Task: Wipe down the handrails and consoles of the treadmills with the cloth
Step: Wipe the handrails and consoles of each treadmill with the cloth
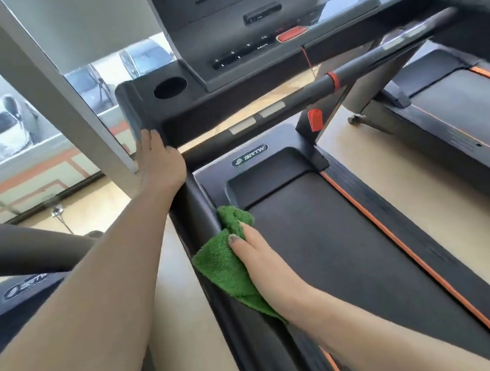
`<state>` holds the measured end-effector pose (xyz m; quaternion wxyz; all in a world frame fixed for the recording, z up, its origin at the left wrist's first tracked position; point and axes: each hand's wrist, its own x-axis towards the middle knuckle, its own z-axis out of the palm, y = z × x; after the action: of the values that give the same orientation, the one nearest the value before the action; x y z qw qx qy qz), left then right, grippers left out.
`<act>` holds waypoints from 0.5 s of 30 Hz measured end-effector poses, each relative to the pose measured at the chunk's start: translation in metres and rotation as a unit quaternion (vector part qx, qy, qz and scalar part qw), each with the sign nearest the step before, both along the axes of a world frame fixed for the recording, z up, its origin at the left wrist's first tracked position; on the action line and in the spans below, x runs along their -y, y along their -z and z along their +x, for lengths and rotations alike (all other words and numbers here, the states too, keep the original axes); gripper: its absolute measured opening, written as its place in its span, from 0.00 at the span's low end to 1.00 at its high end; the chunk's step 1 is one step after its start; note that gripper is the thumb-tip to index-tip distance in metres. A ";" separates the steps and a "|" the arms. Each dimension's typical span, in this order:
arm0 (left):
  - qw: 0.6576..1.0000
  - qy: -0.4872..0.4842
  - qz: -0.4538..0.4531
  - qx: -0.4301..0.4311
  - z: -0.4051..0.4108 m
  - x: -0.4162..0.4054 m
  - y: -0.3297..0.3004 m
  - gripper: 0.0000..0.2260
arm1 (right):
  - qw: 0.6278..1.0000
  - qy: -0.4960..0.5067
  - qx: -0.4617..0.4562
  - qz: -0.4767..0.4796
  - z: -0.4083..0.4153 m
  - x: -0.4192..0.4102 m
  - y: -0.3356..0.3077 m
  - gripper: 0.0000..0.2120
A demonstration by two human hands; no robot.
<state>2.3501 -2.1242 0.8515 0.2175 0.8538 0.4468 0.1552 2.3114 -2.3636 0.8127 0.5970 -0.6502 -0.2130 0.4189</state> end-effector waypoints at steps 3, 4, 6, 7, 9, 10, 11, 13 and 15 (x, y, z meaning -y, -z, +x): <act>1.000 -0.013 0.003 0.000 -0.001 0.009 -0.002 0.24 | 0.999 -0.029 0.017 -0.009 0.007 -0.005 -0.015 0.25; 1.000 -0.022 0.008 0.002 0.000 0.011 0.000 0.24 | 0.999 -0.033 0.005 -0.005 0.014 -0.013 -0.021 0.25; 0.999 -0.041 0.008 0.021 0.000 0.013 0.002 0.24 | 0.999 -0.038 -0.029 0.005 0.027 -0.036 -0.029 0.28; 0.998 -0.054 0.003 0.032 0.000 0.013 0.003 0.24 | 0.998 -0.045 -0.037 -0.005 0.035 -0.053 -0.025 0.31; 0.997 -0.066 0.007 0.042 0.000 0.014 0.006 0.24 | 0.996 -0.060 -0.066 -0.008 0.050 -0.081 -0.006 0.35; 0.997 -0.069 0.007 0.046 0.001 0.014 0.006 0.24 | 0.994 -0.076 -0.077 0.000 0.057 -0.092 0.015 0.35; 0.996 -0.074 0.006 0.049 0.002 0.013 0.005 0.24 | 0.994 -0.078 -0.074 0.006 0.060 -0.097 0.024 0.35; 0.996 -0.075 0.003 0.055 0.003 0.013 0.005 0.23 | 0.997 -0.045 -0.068 -0.006 0.055 -0.093 0.022 0.35; 0.995 -0.082 -0.002 0.057 0.002 0.014 0.004 0.23 | 0.996 -0.021 -0.080 -0.039 0.041 -0.075 -0.011 0.30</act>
<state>2.3521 -2.1382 0.8476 0.2304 0.8040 0.5022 0.2199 2.3526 -2.2888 0.8233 0.5776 -0.6327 -0.1620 0.4896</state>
